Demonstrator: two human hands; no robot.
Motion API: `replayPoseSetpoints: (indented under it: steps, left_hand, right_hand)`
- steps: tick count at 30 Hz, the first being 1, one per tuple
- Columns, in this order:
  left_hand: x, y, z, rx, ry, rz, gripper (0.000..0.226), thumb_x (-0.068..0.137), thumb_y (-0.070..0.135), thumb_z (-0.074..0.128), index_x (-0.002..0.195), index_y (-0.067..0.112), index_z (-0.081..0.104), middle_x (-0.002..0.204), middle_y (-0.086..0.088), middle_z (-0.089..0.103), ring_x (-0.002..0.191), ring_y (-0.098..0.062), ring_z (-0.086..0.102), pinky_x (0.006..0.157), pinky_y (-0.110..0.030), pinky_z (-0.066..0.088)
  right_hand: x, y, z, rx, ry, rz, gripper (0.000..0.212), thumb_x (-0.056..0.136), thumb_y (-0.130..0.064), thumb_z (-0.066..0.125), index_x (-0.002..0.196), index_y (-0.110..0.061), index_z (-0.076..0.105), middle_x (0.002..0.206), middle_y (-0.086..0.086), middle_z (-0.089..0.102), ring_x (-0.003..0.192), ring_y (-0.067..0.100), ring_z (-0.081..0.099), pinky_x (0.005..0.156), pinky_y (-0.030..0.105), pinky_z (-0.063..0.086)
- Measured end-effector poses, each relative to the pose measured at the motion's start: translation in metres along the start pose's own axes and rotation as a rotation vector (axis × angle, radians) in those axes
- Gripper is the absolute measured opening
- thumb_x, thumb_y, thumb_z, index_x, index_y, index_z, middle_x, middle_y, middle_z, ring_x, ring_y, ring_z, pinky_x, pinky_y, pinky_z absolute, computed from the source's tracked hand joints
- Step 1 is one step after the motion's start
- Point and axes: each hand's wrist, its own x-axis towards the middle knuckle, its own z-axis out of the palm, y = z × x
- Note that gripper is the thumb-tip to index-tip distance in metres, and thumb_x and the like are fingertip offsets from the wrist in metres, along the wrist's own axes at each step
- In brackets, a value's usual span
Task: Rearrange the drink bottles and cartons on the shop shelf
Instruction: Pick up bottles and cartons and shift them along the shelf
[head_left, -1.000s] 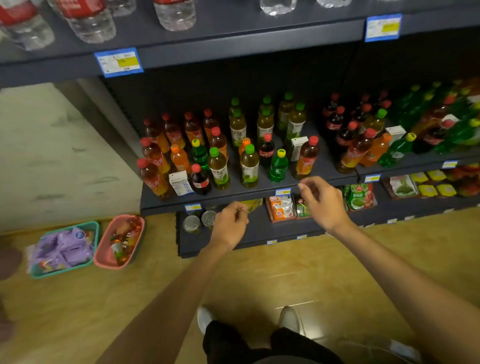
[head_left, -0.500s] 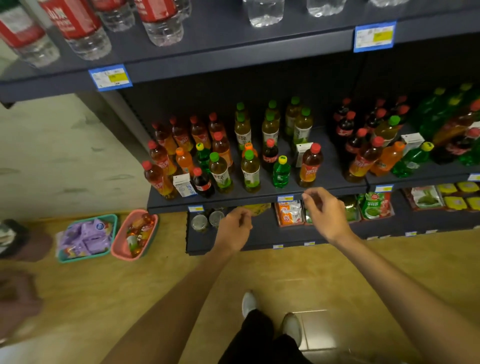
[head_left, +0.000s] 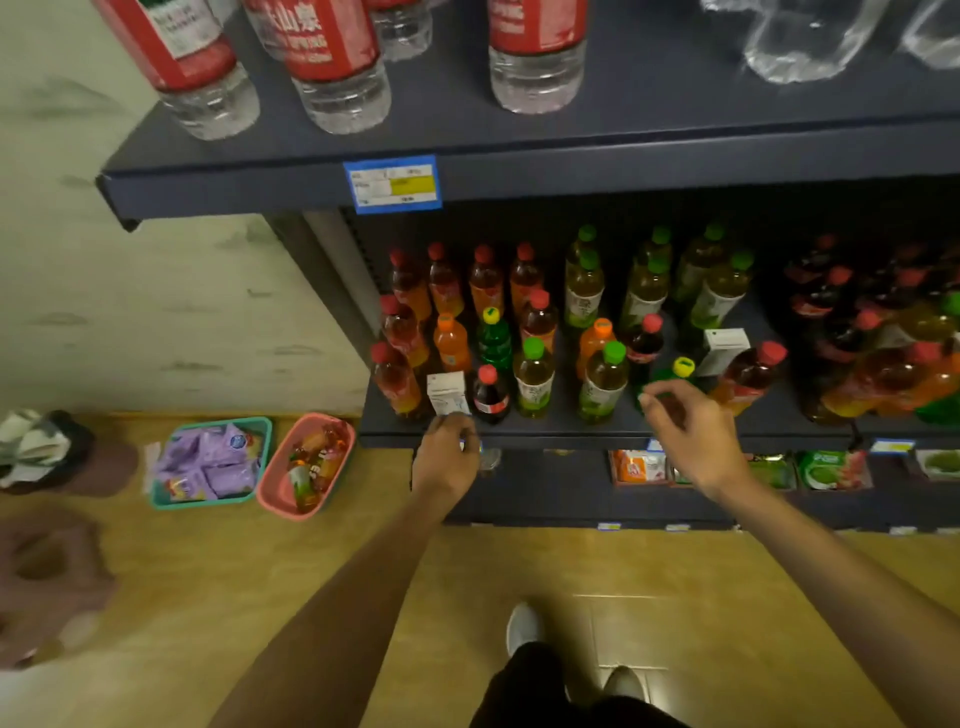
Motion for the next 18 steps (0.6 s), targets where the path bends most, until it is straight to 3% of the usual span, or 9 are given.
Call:
replayPoseSetpoints:
  steps: [6, 10, 14, 18]
  left_hand:
    - [0.056, 0.008, -0.019, 0.042, -0.071, 0.063, 0.038, 0.094, 0.022, 0.051, 0.131, 0.021, 0.046, 0.132, -0.009, 0.049, 0.113, -0.033, 0.054, 0.087, -0.043, 0.048]
    - [0.084, 0.024, -0.014, 0.118, -0.11, 0.117, 0.048, 0.093, 0.025, 0.053, 0.139, 0.024, 0.037, 0.138, -0.008, 0.044, 0.119, -0.033, 0.05, 0.09, -0.041, 0.045]
    - [0.103, 0.031, 0.0, 0.26, -0.2, 0.121, 0.056, 0.093, 0.031, 0.054, 0.144, 0.027, 0.032, 0.139, -0.01, 0.043, 0.12, -0.032, 0.05, 0.091, -0.041, 0.044]
    - [0.111, 0.025, 0.011, 0.27, -0.259, 0.099, 0.043, 0.093, 0.03, 0.055, 0.134, 0.023, 0.044, 0.13, -0.014, 0.048, 0.115, -0.036, 0.053, 0.086, -0.043, 0.046]
  right_hand:
    - [0.013, -0.029, 0.017, -0.031, 0.019, 0.012, 0.012, 0.092, -0.027, 0.058, 0.097, -0.017, 0.063, 0.059, 0.005, 0.059, 0.055, 0.022, 0.056, 0.05, 0.025, 0.04]
    - [0.012, -0.03, 0.01, -0.105, 0.039, 0.047, 0.014, 0.092, -0.027, 0.058, 0.096, -0.015, 0.064, 0.056, 0.005, 0.058, 0.055, 0.024, 0.057, 0.054, 0.032, 0.041]
    - [0.008, -0.021, -0.01, -0.178, 0.075, 0.104, 0.011, 0.091, -0.024, 0.06, 0.095, -0.015, 0.064, 0.058, 0.008, 0.062, 0.055, 0.02, 0.058, 0.055, 0.02, 0.041]
    - [-0.001, -0.006, -0.026, -0.209, 0.126, 0.153, 0.017, 0.091, -0.025, 0.059, 0.097, -0.011, 0.066, 0.064, 0.002, 0.064, 0.063, 0.022, 0.061, 0.063, 0.036, 0.048]
